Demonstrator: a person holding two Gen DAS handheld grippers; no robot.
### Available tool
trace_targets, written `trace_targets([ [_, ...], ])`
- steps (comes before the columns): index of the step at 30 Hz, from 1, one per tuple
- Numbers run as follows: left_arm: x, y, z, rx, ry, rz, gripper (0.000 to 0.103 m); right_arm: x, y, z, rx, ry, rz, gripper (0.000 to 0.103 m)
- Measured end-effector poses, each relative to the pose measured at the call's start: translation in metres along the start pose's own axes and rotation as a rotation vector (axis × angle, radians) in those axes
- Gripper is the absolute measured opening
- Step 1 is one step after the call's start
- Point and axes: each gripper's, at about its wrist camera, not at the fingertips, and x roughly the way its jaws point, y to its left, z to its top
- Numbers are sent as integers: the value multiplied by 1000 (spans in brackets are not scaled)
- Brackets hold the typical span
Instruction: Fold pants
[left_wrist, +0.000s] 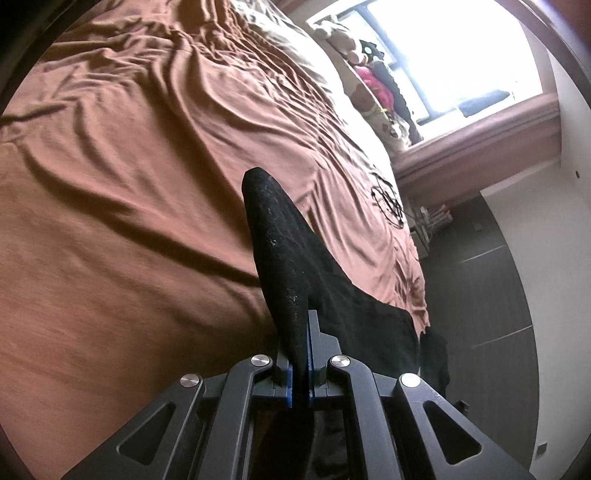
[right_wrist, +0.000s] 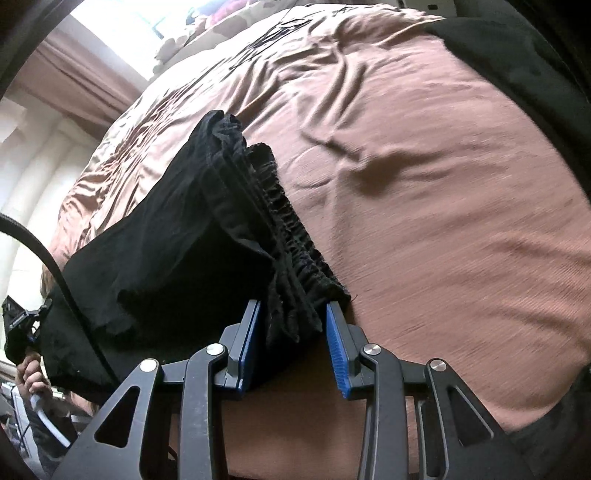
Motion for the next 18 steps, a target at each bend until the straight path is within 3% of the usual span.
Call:
trace_targets([
  [18,-55,71,33,-44,-53,101,5,46,62,-13,-67,86,78,30],
])
